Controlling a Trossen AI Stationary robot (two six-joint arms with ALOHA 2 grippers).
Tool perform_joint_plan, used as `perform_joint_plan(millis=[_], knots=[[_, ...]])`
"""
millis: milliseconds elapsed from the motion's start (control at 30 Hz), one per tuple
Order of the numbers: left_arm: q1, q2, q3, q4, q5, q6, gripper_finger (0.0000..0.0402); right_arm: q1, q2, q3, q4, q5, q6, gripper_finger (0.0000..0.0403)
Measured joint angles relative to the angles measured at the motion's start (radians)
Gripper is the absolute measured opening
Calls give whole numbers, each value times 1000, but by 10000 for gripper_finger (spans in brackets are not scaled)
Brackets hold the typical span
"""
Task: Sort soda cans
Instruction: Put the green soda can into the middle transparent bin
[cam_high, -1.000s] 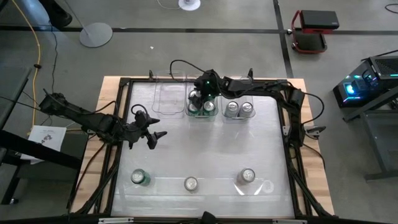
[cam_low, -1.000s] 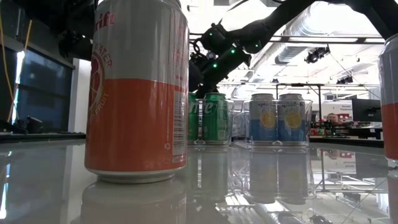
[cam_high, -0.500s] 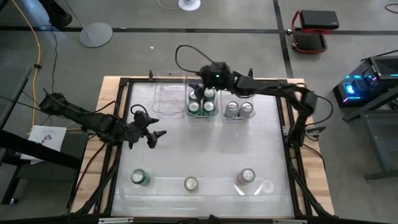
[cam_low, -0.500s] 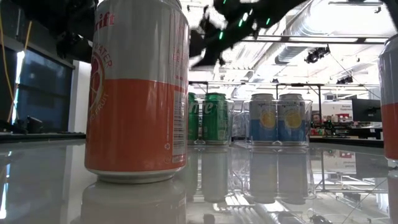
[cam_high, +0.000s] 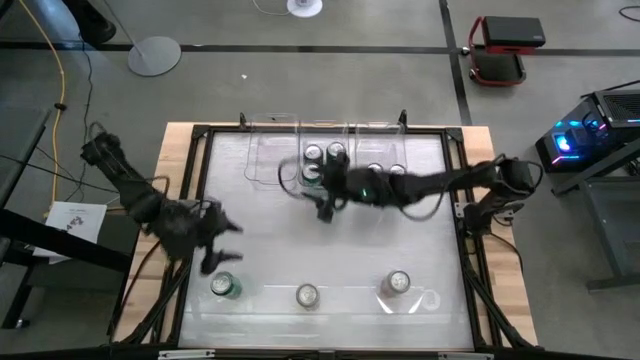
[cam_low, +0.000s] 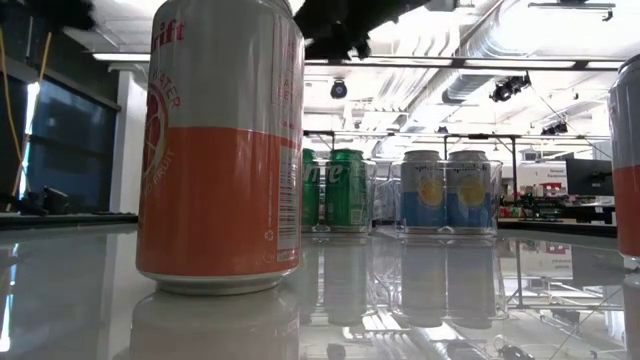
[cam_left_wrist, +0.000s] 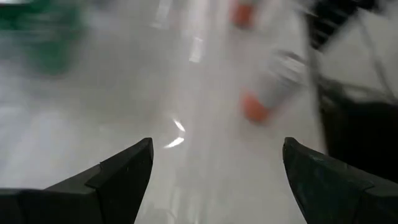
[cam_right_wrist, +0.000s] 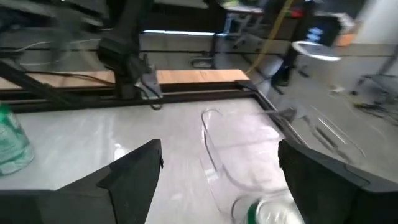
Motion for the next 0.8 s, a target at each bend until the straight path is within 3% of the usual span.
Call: perform_joint_plan(millis=[100, 200, 400, 600, 800], knots=[[-152, 73, 26, -22, -14, -120, 335, 67, -3, -111, 126, 150, 32, 312], [-268, 163, 34, -103, -15, -336, 335, 112, -5, -206, 260, 255, 51, 312], [-432, 302, 33, -225, 52, -684, 335, 134, -6, -302, 412, 299, 118, 312], [-501, 340, 34, -218, 1, -802, 335, 128, -7, -308, 434, 298, 138, 312], [-494, 398, 1, -150, -42, -744, 335, 128, -7, -308, 436, 296, 138, 312]])
